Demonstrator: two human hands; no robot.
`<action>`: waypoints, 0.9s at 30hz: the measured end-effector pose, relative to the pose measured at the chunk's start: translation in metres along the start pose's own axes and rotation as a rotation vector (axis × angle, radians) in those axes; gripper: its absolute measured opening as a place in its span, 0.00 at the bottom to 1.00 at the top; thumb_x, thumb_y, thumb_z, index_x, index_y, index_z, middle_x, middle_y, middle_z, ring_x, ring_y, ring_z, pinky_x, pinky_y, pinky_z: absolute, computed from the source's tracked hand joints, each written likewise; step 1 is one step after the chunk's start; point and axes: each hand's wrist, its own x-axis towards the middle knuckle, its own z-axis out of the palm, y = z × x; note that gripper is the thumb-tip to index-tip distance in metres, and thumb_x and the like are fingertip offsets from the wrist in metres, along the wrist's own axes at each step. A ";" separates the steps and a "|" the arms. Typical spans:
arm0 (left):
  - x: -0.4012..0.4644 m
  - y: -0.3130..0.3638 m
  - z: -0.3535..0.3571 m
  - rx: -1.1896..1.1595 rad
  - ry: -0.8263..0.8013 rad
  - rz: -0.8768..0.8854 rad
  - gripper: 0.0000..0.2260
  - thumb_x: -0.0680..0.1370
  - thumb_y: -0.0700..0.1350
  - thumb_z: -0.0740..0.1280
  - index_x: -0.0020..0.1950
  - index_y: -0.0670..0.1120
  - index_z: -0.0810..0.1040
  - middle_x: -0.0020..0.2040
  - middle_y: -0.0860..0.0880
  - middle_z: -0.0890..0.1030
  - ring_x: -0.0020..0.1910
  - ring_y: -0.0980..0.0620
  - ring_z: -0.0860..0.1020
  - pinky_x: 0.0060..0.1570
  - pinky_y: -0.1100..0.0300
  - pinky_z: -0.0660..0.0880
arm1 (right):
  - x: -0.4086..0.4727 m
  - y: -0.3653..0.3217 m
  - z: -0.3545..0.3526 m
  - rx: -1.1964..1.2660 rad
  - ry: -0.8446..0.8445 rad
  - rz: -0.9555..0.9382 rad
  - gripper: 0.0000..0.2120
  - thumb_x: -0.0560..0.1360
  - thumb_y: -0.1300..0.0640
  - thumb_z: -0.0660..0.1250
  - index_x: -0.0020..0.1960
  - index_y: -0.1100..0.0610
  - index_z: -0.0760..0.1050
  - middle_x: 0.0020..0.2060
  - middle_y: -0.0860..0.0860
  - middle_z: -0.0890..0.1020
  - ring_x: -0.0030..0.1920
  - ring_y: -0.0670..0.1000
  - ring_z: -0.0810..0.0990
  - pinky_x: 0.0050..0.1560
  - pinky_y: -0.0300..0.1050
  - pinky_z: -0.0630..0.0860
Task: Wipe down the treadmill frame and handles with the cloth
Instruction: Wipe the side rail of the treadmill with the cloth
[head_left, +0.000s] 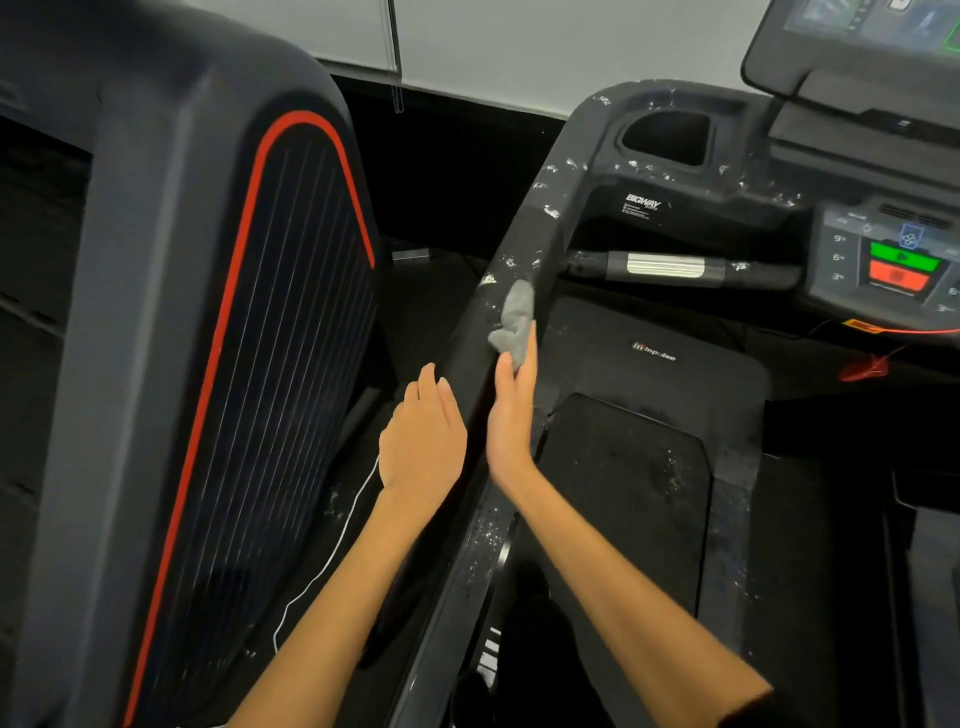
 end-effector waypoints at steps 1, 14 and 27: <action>0.003 0.001 0.000 -0.033 -0.011 -0.012 0.20 0.84 0.49 0.48 0.74 0.44 0.62 0.66 0.44 0.74 0.60 0.43 0.76 0.55 0.51 0.72 | -0.013 -0.002 0.000 -0.019 -0.031 -0.047 0.22 0.83 0.50 0.54 0.75 0.37 0.55 0.78 0.41 0.55 0.76 0.40 0.54 0.76 0.45 0.53; 0.025 0.007 0.006 -0.118 -0.031 -0.084 0.16 0.84 0.49 0.48 0.59 0.43 0.72 0.48 0.44 0.79 0.45 0.44 0.78 0.43 0.54 0.69 | -0.029 0.006 0.014 0.007 0.157 0.066 0.21 0.84 0.53 0.53 0.74 0.38 0.54 0.76 0.41 0.60 0.72 0.34 0.60 0.70 0.30 0.60; 0.035 0.020 0.010 0.034 0.003 -0.076 0.21 0.82 0.52 0.45 0.58 0.41 0.72 0.43 0.45 0.80 0.38 0.46 0.79 0.37 0.54 0.74 | 0.073 -0.009 0.010 -0.127 0.189 0.050 0.23 0.85 0.56 0.52 0.79 0.53 0.53 0.78 0.49 0.58 0.77 0.46 0.54 0.78 0.49 0.52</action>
